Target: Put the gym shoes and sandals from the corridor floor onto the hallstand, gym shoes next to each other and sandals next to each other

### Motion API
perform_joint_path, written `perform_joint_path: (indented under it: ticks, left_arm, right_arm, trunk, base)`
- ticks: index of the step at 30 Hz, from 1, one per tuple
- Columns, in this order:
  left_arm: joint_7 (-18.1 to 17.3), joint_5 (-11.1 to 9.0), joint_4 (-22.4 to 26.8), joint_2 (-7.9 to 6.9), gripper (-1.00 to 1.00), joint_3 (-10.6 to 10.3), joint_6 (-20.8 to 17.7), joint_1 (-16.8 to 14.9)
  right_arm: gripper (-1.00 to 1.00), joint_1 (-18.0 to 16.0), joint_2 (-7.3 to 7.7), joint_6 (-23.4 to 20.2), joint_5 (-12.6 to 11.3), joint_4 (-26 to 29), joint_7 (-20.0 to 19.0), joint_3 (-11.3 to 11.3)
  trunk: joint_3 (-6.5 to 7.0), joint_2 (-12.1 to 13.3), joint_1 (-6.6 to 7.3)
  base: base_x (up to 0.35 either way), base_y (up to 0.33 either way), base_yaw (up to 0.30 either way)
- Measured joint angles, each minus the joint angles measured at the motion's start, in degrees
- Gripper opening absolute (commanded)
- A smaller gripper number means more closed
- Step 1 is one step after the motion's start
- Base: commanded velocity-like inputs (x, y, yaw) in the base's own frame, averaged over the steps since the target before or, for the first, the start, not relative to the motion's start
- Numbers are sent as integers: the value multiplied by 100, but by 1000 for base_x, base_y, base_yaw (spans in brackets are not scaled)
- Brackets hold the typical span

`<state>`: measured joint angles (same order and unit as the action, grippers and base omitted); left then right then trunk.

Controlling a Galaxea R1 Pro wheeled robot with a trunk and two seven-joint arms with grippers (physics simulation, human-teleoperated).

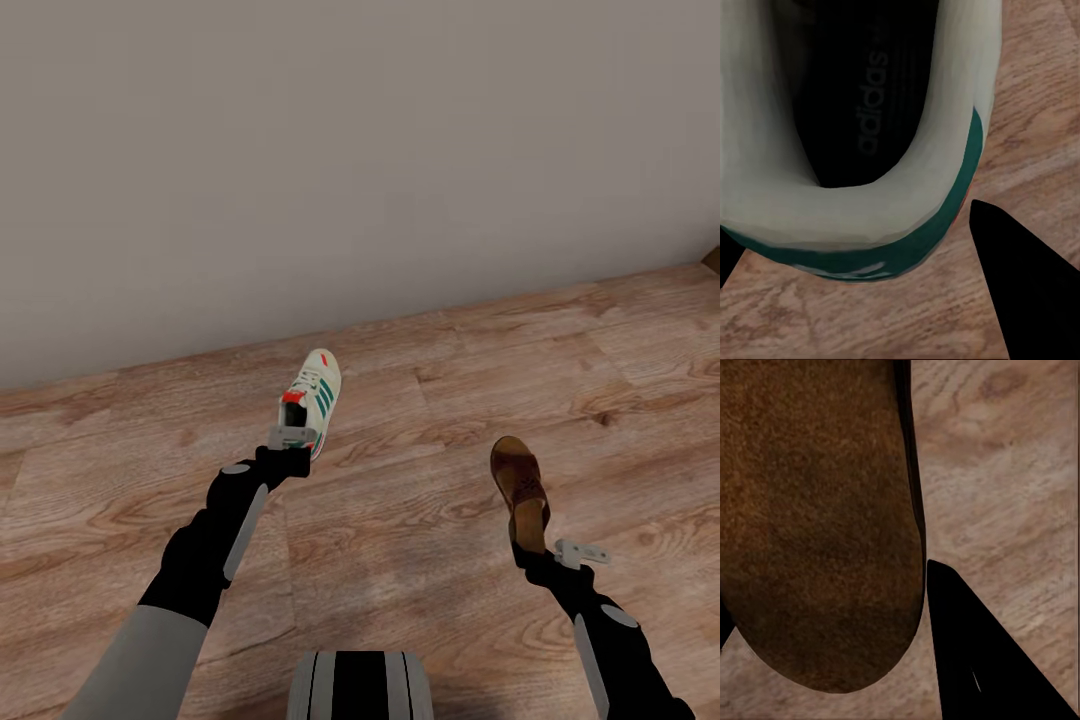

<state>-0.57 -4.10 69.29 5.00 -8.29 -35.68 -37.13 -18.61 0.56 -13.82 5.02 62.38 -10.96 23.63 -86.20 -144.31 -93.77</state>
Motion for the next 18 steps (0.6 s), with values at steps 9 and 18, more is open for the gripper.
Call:
perform_joint_path:
  ticks: [9,18]
  left_arm:
    - [0,-5,241,0,-100,0,3,250]
    - [0,-7,237,0,-100,0,3,437]
  right_arm:
    - [-100,0,0,3,2,33,0,0]
    - [-100,0,0,8,2,32,0,-6]
  trunk:
    - [0,0,0]
    - [0,0,0]
  base:
    - [0,0,0]
    - [0,0,-3]
